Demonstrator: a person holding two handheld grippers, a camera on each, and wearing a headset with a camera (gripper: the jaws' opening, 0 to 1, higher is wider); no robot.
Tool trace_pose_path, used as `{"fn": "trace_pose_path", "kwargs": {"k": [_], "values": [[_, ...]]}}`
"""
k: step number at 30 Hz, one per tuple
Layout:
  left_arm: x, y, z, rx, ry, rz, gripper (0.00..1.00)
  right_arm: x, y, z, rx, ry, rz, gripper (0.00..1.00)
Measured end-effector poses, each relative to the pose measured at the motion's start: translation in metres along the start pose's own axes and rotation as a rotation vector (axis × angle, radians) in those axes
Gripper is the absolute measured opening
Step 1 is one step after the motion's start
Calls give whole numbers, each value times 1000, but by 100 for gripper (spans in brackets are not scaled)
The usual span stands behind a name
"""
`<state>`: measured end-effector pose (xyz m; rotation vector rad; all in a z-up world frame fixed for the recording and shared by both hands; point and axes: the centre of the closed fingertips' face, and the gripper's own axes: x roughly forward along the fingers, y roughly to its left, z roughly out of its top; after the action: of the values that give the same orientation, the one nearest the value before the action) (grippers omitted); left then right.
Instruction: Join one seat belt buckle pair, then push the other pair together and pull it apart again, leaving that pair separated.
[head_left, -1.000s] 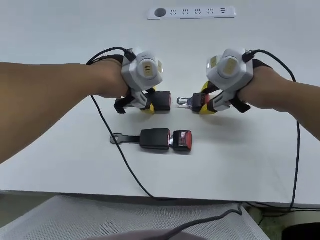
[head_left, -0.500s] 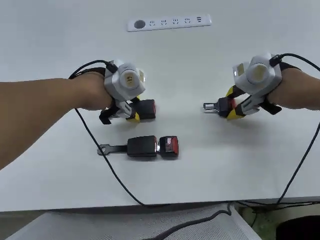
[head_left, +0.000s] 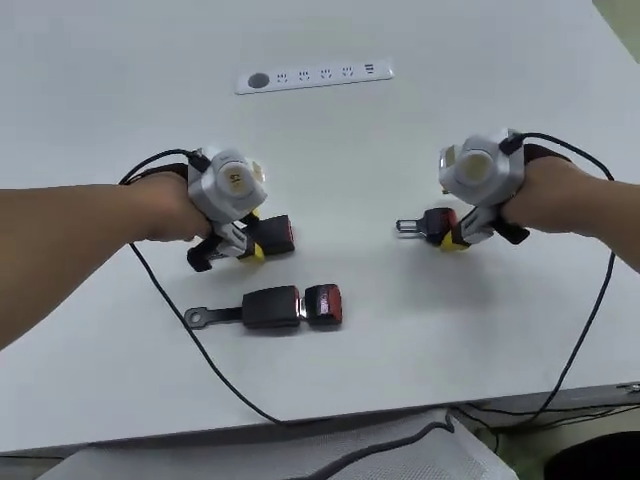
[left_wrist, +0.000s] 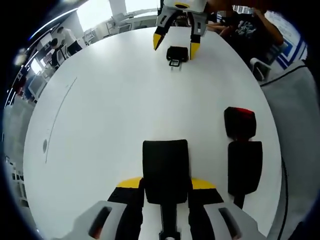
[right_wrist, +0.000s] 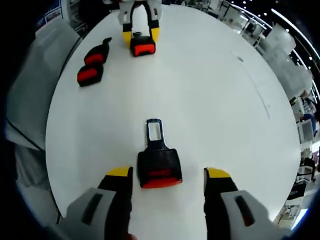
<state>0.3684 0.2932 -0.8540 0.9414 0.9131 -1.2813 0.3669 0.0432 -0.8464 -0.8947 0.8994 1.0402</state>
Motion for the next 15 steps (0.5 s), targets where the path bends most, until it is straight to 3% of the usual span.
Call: {"fn": "trace_pose_path", "kwargs": {"k": [1,2,4,6,8,10,11,12,13,15], "values": [[-4,4,-4,36,24,29,39,-6,-1,0,12,-12,-32,58],[-7,8,-6,25,23,60,41,-10,1,3,23,-36,-41,60],[-15,13,1,-34,-60,101,46,-20,10,9,65,-108,-41,68],[-21,7,-1,-104,-93,93,51,-34,13,19,154,-206,-92,76],[-30,-3,-6,-93,-111,100,53,-42,30,24,198,-255,-83,80],[-40,-20,-10,-86,-128,106,53,-47,44,21,179,-243,-94,83],[-47,-35,-7,-156,-166,83,53,-50,52,21,175,-248,-105,84],[-53,-43,-3,-182,-198,82,53,-52,57,23,183,-257,-108,86],[-63,-49,2,-158,-242,110,53,-55,63,24,198,-268,-109,86],[-77,-60,3,-154,-263,140,57,-59,77,28,241,-286,-103,87]]}}
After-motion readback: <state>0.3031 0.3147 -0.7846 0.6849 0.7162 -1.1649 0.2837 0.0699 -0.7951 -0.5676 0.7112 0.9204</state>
